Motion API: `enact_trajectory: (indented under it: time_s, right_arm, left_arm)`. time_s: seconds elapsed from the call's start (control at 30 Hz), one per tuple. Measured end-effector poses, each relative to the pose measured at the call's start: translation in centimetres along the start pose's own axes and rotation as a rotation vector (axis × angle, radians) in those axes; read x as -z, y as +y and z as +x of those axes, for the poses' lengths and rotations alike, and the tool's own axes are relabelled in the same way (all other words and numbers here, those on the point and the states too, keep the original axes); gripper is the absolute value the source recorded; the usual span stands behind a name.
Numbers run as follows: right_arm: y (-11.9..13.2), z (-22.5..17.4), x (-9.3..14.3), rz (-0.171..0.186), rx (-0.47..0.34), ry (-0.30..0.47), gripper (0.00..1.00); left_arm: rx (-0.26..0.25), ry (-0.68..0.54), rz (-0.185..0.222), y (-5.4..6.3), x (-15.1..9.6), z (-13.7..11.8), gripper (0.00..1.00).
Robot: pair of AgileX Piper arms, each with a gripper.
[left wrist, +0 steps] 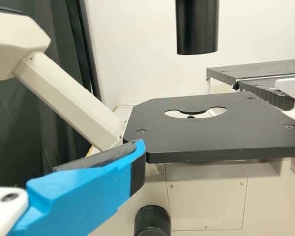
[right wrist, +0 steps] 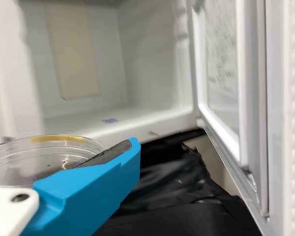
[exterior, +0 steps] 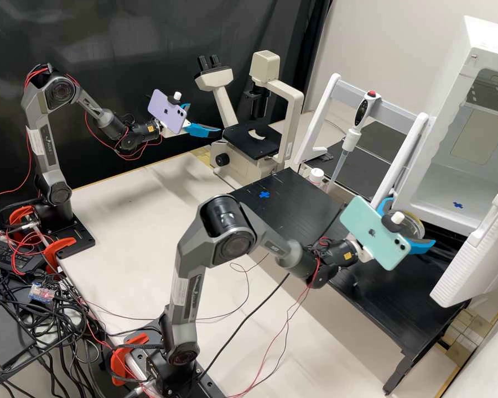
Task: Move the petri dish to the microscope
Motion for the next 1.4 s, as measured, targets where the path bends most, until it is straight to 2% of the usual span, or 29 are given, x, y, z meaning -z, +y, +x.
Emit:
enact_trajectory:
  time_s: [0.1, 0.3, 0.53, 0.77, 0.87, 1.0, 1.23, 1.4]
  right_arm:
    - [-0.8, -1.8, 1.6, -0.002, 0.01, 0.059, 0.0]
    - [-3.6, -4.8, 5.0, -0.029, 0.134, 0.198, 0.0]
    - [-6.8, -7.3, 8.5, -0.022, 0.261, 0.329, 0.0]
    - [-10.4, -9.2, 12.5, -0.079, 0.377, 0.499, 0.0]
    - [-11.9, -9.9, 14.5, -0.106, 0.403, 0.568, 0.0]
    - [-13.4, -10.4, 16.8, -0.117, 0.412, 0.633, 0.0]
    - [-16.3, -10.7, 19.7, -0.138, 0.446, 0.689, 0.0]
    - [-18.4, -10.6, 20.7, -0.16, 0.473, 0.684, 0.0]
  left_arm:
    - [0.0, 0.0, 0.0, 0.0, 0.0, 0.0, 1.0]
    - [0.0, 0.0, 0.0, 0.0, 0.0, 0.0, 1.0]
    - [0.0, 0.0, 0.0, 0.0, 0.0, 0.0, 1.0]
    - [0.0, 0.0, 0.0, 0.0, 0.0, 0.0, 1.0]
    - [0.0, 0.0, 0.0, 0.0, 0.0, 0.0, 1.0]
    - [0.0, 0.0, 0.0, 0.0, 0.0, 0.0, 1.0]
    - [0.0, 0.0, 0.0, 0.0, 0.0, 0.0, 1.0]
    - [0.0, 0.0, 0.0, 0.0, 0.0, 0.0, 1.0]
